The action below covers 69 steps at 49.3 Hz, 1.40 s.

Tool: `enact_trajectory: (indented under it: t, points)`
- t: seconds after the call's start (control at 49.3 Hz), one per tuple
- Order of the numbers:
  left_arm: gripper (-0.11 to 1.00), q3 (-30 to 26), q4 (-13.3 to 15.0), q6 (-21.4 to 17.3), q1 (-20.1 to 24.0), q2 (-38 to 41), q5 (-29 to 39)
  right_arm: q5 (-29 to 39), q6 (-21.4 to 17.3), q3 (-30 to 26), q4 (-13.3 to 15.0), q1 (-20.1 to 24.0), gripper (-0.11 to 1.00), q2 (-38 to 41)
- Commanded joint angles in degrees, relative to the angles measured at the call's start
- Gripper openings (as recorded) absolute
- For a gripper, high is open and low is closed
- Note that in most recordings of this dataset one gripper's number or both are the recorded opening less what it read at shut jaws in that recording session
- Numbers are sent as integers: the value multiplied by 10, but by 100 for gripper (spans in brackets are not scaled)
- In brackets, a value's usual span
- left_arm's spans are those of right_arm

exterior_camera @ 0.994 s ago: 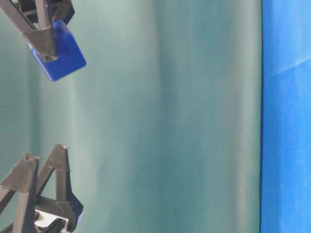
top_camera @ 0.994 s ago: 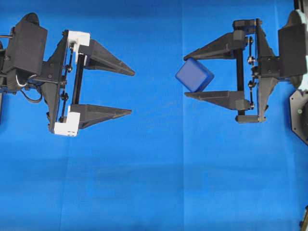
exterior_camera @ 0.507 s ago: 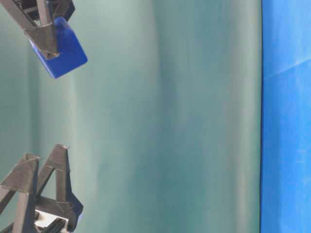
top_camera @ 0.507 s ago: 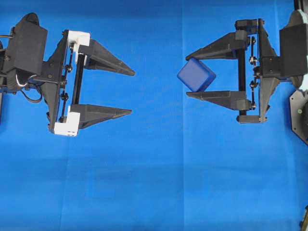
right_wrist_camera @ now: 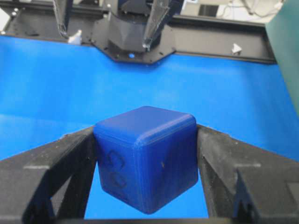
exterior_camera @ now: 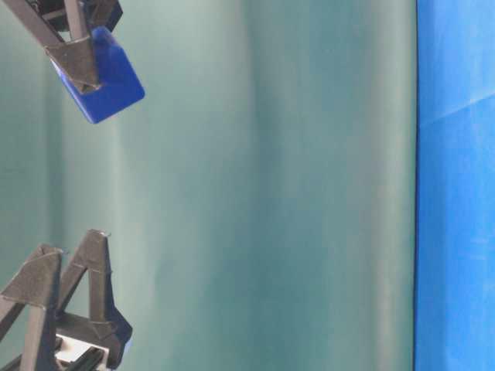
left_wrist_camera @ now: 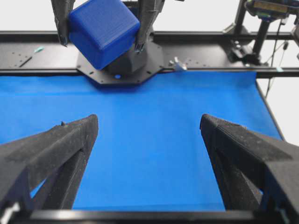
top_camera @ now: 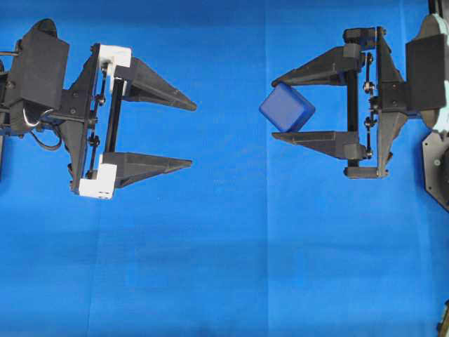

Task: Handover the blue block to the right arm after grasping it with the left arm, then place it in the designated position.
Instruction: 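Carry the cube with the right gripper toward the table center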

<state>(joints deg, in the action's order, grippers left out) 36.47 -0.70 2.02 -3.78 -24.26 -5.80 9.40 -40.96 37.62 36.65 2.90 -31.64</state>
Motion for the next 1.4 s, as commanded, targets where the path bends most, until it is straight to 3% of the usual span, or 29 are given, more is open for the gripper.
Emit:
enact_trajectory:
  t: [0.0, 0.791, 1.054, 1.379]
  points:
    - [93, -9, -1, -2, 2, -19, -3, 3, -2, -17, -2, 2, 56, -5]
    - [93, -7, -1, -2, 2, -21, -3, 11, -4, -18, -6, 3, 56, -2]
    - [93, -7, -1, -3, 2, -21, -3, 57, -10, -18, -15, 18, 56, 6]
    - [93, -6, -1, -3, 2, -22, -3, 179, -8, -20, -44, 68, 56, 11]
